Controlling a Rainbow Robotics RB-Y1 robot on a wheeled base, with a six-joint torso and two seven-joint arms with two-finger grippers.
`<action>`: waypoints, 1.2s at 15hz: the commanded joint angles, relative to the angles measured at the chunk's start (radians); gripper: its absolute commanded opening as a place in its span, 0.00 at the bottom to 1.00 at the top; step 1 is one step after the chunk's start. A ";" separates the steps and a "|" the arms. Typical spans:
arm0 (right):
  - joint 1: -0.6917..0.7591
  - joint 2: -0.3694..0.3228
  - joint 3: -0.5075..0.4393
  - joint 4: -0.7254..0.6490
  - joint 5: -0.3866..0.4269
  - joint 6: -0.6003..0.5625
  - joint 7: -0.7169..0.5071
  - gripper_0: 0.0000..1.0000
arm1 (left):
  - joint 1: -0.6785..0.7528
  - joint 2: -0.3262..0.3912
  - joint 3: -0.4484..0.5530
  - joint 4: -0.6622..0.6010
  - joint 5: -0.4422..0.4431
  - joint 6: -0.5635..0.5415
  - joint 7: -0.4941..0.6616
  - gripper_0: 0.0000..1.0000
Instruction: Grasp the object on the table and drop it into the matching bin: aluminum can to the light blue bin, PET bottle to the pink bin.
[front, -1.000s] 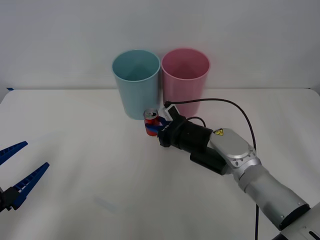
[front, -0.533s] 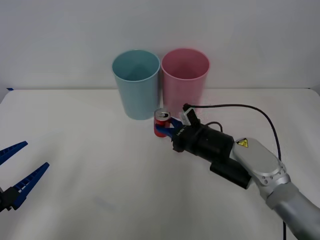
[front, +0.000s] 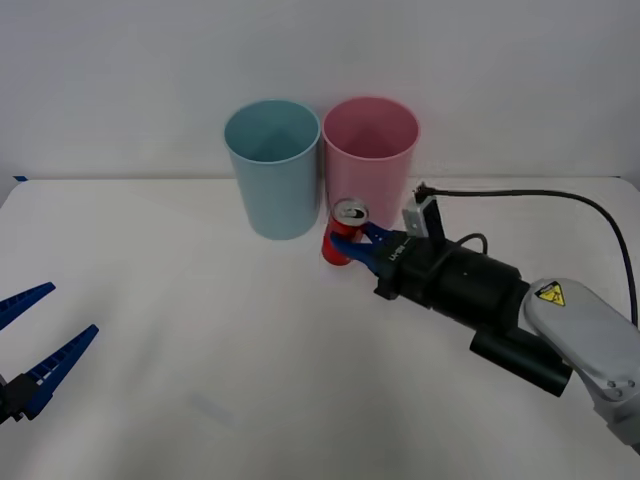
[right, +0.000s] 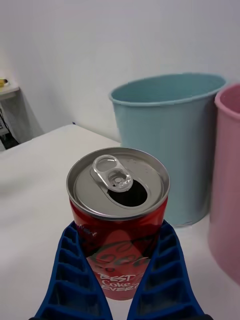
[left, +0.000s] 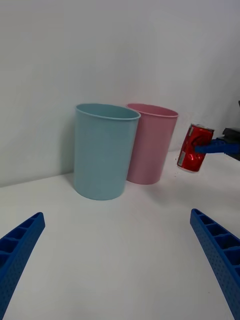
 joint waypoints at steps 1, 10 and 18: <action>0.001 -0.039 -0.020 -0.081 0.000 0.017 -0.086 0.00 | 0.000 0.000 0.000 0.000 0.000 0.000 0.000 1.00; -0.180 -0.114 -0.047 -0.121 0.007 -0.030 -0.259 0.00 | 0.000 0.000 0.000 0.000 0.000 0.000 0.000 1.00; -0.488 0.006 -0.037 0.181 0.116 -0.144 -0.357 0.00 | 0.000 0.000 0.000 0.000 0.000 0.000 0.000 1.00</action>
